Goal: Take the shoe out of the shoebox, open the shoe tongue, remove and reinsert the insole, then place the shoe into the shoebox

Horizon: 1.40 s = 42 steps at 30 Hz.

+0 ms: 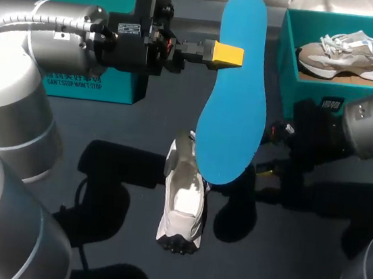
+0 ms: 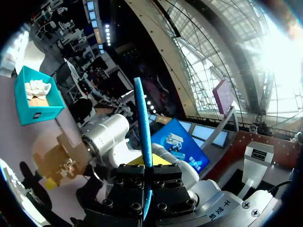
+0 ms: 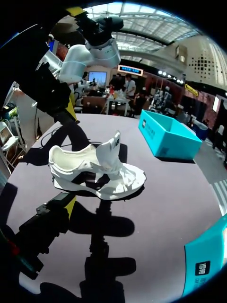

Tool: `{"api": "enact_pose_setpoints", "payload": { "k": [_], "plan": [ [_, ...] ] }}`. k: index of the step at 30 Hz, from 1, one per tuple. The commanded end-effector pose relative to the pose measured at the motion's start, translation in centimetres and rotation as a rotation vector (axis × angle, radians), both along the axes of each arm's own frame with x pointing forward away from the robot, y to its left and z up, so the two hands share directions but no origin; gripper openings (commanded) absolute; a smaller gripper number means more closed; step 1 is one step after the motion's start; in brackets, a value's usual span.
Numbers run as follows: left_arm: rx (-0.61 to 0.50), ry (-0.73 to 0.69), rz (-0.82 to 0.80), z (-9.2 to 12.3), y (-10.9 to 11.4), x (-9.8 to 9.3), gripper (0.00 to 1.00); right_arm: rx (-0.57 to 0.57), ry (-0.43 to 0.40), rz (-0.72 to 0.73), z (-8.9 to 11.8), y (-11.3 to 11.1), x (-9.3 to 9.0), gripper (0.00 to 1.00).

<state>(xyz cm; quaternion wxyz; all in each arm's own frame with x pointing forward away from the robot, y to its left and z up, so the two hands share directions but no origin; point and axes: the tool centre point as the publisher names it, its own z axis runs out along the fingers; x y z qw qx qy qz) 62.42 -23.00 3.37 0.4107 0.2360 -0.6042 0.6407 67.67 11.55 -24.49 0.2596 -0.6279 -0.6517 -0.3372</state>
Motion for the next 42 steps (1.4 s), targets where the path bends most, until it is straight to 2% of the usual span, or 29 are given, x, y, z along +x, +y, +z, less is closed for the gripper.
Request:
{"api": "enact_pose_setpoints", "payload": {
  "k": [1,6,15,29,30,34,37,42],
  "plan": [
    [0.000,0.001,0.002,0.0,-0.1,0.0,0.00,-0.001,-0.001,-0.001,-0.1,0.2,0.0,1.00],
    [0.000,0.001,0.002,0.0,-0.1,0.0,0.00,-0.001,-0.001,-0.001,-0.1,0.2,0.0,1.00],
    [0.000,0.001,0.002,0.0,-0.1,0.0,0.00,0.252,-0.003,-0.030,2.4,-0.4,0.1,1.00],
    [0.000,0.001,0.002,0.0,-0.1,0.0,0.00,0.252,-0.003,-0.030,2.4,-0.4,0.1,1.00],
    [0.000,0.001,0.002,0.0,-0.1,0.0,0.00,0.248,-0.017,-0.023,3.0,-0.6,0.1,1.00],
    [0.000,0.001,0.002,0.0,-0.1,0.0,0.00,0.365,-0.045,-0.014,5.7,-1.1,-0.1,1.00],
    [0.000,0.001,0.002,0.0,-0.1,0.0,0.00,0.423,-0.043,0.005,7.4,-0.7,-0.5,1.00],
    [0.000,0.001,0.002,0.0,-0.1,0.0,0.00,0.441,0.000,-0.022,9.6,0.2,-0.6,1.00]
  ]
}}
